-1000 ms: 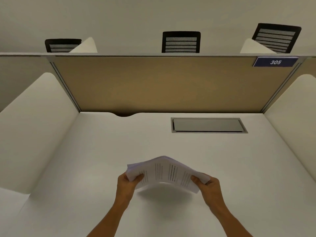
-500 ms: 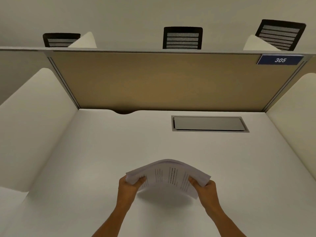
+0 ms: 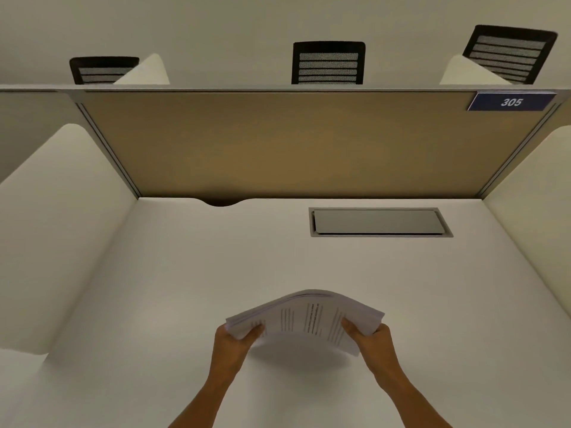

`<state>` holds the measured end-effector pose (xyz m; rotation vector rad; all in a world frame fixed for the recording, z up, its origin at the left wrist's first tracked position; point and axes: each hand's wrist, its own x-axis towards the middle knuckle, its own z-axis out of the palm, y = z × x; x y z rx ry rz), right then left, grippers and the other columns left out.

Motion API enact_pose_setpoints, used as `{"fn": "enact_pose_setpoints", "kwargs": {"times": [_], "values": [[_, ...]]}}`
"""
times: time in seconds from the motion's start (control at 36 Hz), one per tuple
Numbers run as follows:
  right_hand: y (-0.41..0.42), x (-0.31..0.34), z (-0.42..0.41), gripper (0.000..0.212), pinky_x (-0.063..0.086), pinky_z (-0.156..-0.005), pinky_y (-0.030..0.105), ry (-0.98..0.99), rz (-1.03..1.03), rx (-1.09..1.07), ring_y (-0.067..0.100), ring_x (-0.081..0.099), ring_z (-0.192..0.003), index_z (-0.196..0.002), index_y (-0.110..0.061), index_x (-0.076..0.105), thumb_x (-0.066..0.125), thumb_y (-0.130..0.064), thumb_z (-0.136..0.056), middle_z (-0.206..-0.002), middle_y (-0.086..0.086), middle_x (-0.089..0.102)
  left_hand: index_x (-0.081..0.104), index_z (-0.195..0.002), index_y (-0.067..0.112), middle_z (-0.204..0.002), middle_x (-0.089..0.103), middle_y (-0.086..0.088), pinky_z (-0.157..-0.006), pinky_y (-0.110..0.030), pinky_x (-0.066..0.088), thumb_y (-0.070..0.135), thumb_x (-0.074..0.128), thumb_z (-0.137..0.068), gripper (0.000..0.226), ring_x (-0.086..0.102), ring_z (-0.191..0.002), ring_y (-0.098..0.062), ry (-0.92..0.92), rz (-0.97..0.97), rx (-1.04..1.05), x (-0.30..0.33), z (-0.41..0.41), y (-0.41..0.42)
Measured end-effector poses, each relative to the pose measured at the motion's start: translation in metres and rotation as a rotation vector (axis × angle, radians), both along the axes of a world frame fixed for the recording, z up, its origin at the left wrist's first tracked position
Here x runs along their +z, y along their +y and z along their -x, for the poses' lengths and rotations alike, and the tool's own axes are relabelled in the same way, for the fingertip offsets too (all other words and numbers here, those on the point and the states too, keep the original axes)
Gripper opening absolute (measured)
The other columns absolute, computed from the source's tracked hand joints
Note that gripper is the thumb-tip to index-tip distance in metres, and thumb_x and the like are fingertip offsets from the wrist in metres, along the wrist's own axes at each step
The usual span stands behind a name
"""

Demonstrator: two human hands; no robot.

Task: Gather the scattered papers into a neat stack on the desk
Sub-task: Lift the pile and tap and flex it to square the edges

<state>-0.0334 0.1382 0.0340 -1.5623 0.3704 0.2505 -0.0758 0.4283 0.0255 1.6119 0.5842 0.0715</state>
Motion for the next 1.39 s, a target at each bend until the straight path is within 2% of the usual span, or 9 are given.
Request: {"fn": "enact_pose_setpoints", "kwargs": {"times": [0.17, 0.31, 0.42, 0.61, 0.67, 0.81, 1.08, 1.22, 1.39], "values": [[-0.003, -0.008, -0.001, 0.026, 0.056, -0.06, 0.01, 0.015, 0.028, 0.03, -0.003, 0.073, -0.081, -0.098, -0.032, 0.073, 0.082, -0.014, -0.081, -0.089, -0.018, 0.079, 0.07, -0.105, 0.024, -0.1, 0.074, 0.009, -0.071, -0.016, 0.055, 0.006, 0.085, -0.073, 0.039, 0.067, -0.095, 0.0, -0.018, 0.002, -0.022, 0.0, -0.003, 0.006], [-0.003, -0.008, -0.002, 0.012, 0.057, -0.057, 0.014, 0.024, 0.054, 0.024, 0.002, 0.075, -0.077, -0.09, -0.03, 0.075, 0.077, -0.019, -0.086, -0.084, -0.012, 0.08, 0.073, -0.09, 0.029, -0.084, 0.079, 0.011, -0.06, -0.01, 0.055, 0.012, 0.082, -0.077, 0.024, 0.073, -0.083, -0.006, -0.005, 0.004, -0.023, 0.004, -0.008, 0.002], [0.001, -0.005, -0.004, 0.014, 0.057, -0.057, 0.013, -0.021, 0.064, 0.004, 0.003, 0.075, -0.077, -0.089, -0.032, 0.075, 0.076, -0.018, -0.087, -0.083, -0.012, 0.08, 0.074, -0.089, 0.028, -0.082, 0.078, 0.008, -0.059, -0.012, 0.056, 0.011, 0.084, -0.075, 0.025, 0.074, -0.079, -0.008, -0.036, 0.022, 0.036, 0.005, -0.009, -0.002], [0.009, -0.012, 0.001, 0.026, 0.056, -0.06, 0.009, -0.004, 0.071, 0.058, -0.004, 0.072, -0.084, -0.097, -0.036, 0.069, 0.076, -0.013, -0.087, -0.088, -0.02, 0.078, 0.066, -0.119, 0.015, -0.106, 0.074, -0.002, -0.074, -0.018, 0.058, 0.013, 0.084, -0.075, 0.047, 0.069, -0.101, -0.016, 0.01, 0.037, -0.048, -0.011, -0.001, -0.014], [0.011, -0.011, 0.001, 0.02, 0.056, -0.058, 0.009, -0.001, 0.078, 0.028, 0.001, 0.072, -0.084, -0.097, -0.038, 0.068, 0.072, -0.02, -0.091, -0.086, -0.015, 0.078, 0.067, -0.116, 0.018, -0.105, 0.074, -0.001, -0.077, -0.02, 0.057, 0.015, 0.08, -0.08, 0.038, 0.069, -0.1, -0.017, 0.007, 0.035, -0.022, -0.01, -0.002, -0.018], [0.012, -0.003, -0.003, 0.015, 0.056, -0.057, 0.01, -0.029, 0.081, 0.005, -0.003, 0.072, -0.08, -0.097, -0.038, 0.07, 0.066, -0.024, -0.095, -0.084, -0.02, 0.077, 0.068, -0.107, 0.023, -0.091, 0.075, 0.006, -0.057, -0.015, 0.057, 0.017, 0.074, -0.086, 0.022, 0.071, -0.084, -0.012, -0.02, 0.025, 0.101, -0.001, -0.012, -0.017], [0.012, -0.013, 0.0, 0.014, 0.055, -0.058, 0.013, 0.03, 0.093, 0.022, 0.006, 0.068, -0.091, -0.095, -0.04, 0.067, 0.071, -0.028, -0.092, -0.094, -0.013, 0.075, 0.066, -0.105, 0.028, -0.098, 0.072, 0.005, -0.068, -0.01, 0.049, 0.013, 0.071, -0.089, 0.023, 0.068, -0.094, -0.014, 0.061, -0.028, -0.03, -0.014, -0.007, -0.01], [0.013, -0.009, -0.004, 0.011, 0.055, -0.057, 0.013, 0.023, 0.12, 0.057, 0.007, 0.069, -0.092, -0.101, -0.037, 0.066, 0.064, -0.028, -0.096, -0.096, -0.009, 0.075, 0.064, -0.122, 0.004, -0.099, 0.069, -0.008, -0.075, -0.024, 0.054, 0.012, 0.065, -0.093, 0.03, 0.067, -0.095, -0.028, 0.094, -0.205, -0.046, -0.021, -0.007, -0.006], [0.011, -0.005, -0.006, 0.014, 0.055, -0.056, 0.012, -0.032, 0.133, 0.026, -0.002, 0.071, -0.08, -0.096, -0.04, 0.068, 0.065, -0.026, -0.095, -0.082, -0.018, 0.076, 0.068, -0.112, 0.014, -0.089, 0.071, 0.007, -0.068, -0.013, 0.052, 0.011, 0.065, -0.093, 0.02, 0.067, -0.084, -0.009, 0.025, -0.242, -0.008, -0.014, -0.003, -0.006]]}}
